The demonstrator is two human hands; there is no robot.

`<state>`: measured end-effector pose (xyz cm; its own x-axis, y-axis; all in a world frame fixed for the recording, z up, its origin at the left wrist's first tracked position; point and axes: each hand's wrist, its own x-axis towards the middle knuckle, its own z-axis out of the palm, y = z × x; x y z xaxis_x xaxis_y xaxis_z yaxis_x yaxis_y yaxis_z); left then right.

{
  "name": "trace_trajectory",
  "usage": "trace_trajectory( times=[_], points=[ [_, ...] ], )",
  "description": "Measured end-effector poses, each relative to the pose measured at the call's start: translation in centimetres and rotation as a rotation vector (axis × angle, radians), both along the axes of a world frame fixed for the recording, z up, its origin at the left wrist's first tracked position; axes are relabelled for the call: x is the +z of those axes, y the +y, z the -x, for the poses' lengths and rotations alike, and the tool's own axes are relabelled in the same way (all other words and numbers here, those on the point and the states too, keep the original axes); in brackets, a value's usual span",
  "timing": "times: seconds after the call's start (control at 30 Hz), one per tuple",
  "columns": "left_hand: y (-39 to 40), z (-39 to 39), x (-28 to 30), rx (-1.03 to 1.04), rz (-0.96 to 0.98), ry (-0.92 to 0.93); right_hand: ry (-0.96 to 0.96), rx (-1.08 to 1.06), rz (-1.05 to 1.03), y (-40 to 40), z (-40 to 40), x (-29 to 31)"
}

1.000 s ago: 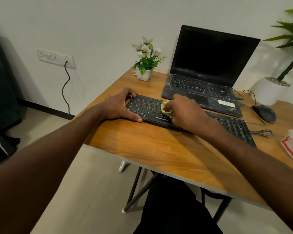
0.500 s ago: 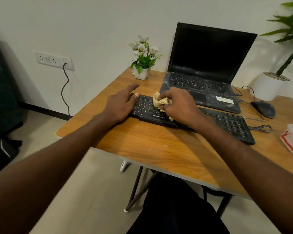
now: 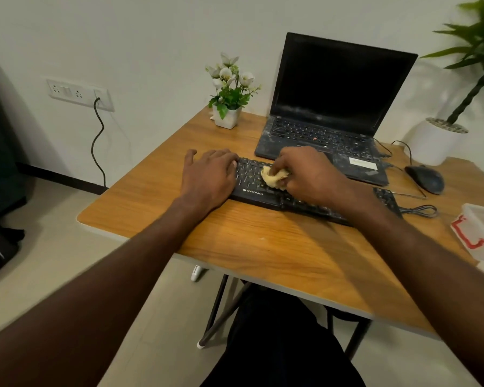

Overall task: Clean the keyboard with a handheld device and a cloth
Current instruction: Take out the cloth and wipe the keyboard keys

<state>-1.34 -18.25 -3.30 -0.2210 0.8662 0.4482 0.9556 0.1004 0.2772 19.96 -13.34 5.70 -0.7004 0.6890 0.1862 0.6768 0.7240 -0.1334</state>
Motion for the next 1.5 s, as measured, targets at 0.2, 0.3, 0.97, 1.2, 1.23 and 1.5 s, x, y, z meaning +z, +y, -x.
trace_trajectory(
  times=[0.2,0.3,0.97,1.2,1.23,1.5],
  points=[
    [-0.5,-0.4,0.3,-0.089,-0.052,0.033,0.139,0.018,0.044,-0.8,1.3,-1.9],
    [-0.5,-0.5,0.4,-0.077,-0.054,0.032,0.063,-0.097,-0.059,-0.6,0.2,-1.9],
    [-0.2,-0.8,0.5,-0.331,-0.094,0.108,0.068,-0.028,-0.104,0.2,-0.3,-1.0],
    [-0.2,-0.8,0.5,-0.32,-0.109,0.08,0.1,-0.067,-0.043,-0.2,-1.2,-2.3],
    [-0.2,-0.7,0.5,-0.324,-0.113,0.064,0.126,-0.117,-0.015,0.0,-1.8,-2.3],
    [-0.1,-0.8,0.5,-0.317,-0.085,0.034,0.24,-0.219,0.017,-0.4,-2.0,-2.3]
  ],
)
